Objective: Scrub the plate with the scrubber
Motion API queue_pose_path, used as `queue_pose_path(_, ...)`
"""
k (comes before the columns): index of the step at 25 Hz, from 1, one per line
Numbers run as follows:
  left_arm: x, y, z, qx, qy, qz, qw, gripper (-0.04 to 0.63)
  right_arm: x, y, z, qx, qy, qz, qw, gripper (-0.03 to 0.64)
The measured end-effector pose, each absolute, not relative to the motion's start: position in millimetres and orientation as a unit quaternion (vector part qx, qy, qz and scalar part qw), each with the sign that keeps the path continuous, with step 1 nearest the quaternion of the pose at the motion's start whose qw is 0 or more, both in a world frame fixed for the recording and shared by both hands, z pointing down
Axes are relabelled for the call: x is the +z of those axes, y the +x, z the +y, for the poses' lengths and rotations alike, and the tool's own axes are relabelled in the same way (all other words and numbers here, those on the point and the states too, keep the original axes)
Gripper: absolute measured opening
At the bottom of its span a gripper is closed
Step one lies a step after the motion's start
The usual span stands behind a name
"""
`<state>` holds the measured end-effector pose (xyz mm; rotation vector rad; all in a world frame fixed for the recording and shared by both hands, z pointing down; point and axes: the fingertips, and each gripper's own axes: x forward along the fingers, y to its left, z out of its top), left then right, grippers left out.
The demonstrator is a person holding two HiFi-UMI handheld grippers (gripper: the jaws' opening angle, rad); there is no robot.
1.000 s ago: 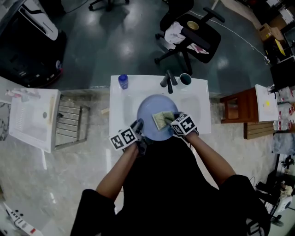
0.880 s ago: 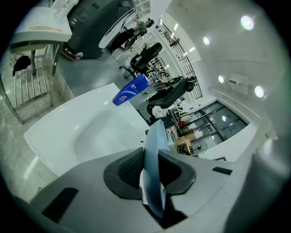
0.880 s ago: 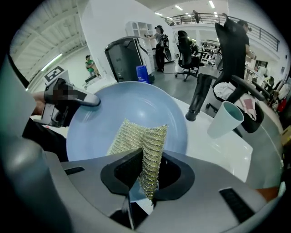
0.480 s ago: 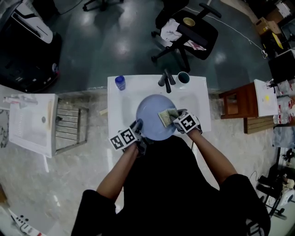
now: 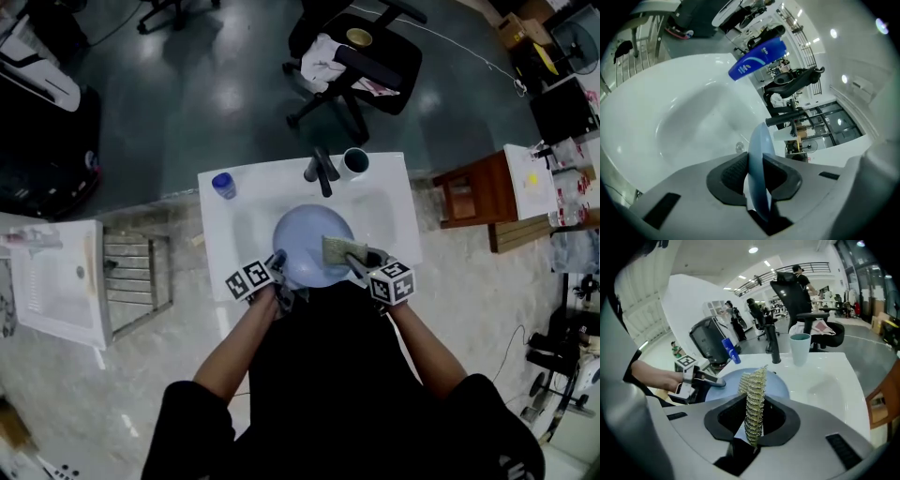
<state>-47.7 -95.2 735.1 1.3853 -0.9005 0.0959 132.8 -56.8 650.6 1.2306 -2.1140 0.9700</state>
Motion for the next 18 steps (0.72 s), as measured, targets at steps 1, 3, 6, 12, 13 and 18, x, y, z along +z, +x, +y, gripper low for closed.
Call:
queue_pose_path(1, 743.1, -44.7, -100.6, 0.049, 0.611, -0.398, 0.683, 0.06, 651.0, 135.2, -54.3, 0.361, 0.463, -0.772, 0.242, 0.067)
queue_pose_path(3, 758.5, -39.5, -108.6, 0.058, 0.595, -0.396, 0.697, 0.061, 652.4, 140.3, -47.3, 0.364, 0.477, -0.765, 0.236, 0.067)
queue_pose_path(6, 782.7, -23.7, -102.5, 0.076, 0.564, -0.393, 0.722, 0.061, 652.3, 156.5, -26.6, 0.366, 0.485, -0.754, 0.25, 0.067)
queue_pose_path(12, 813.8, -15.2, -111.2, 0.113, 0.545, -0.392, 0.733, 0.066, 653.3, 172.6, -19.7, 0.367, 0.503, -0.743, 0.246, 0.067)
queue_pose_path(13, 817.2, -13.9, -113.1, 0.115, 0.544, -0.39, 0.734, 0.067, 653.6, 174.6, -19.3, 0.369, 0.507, -0.741, 0.242, 0.067)
queue_pose_path(18, 831.1, -4.3, -115.7, 0.139, 0.544, -0.375, 0.737, 0.091, 651.0, 183.8, -18.3, 0.367, 0.523, -0.73, 0.241, 0.067)
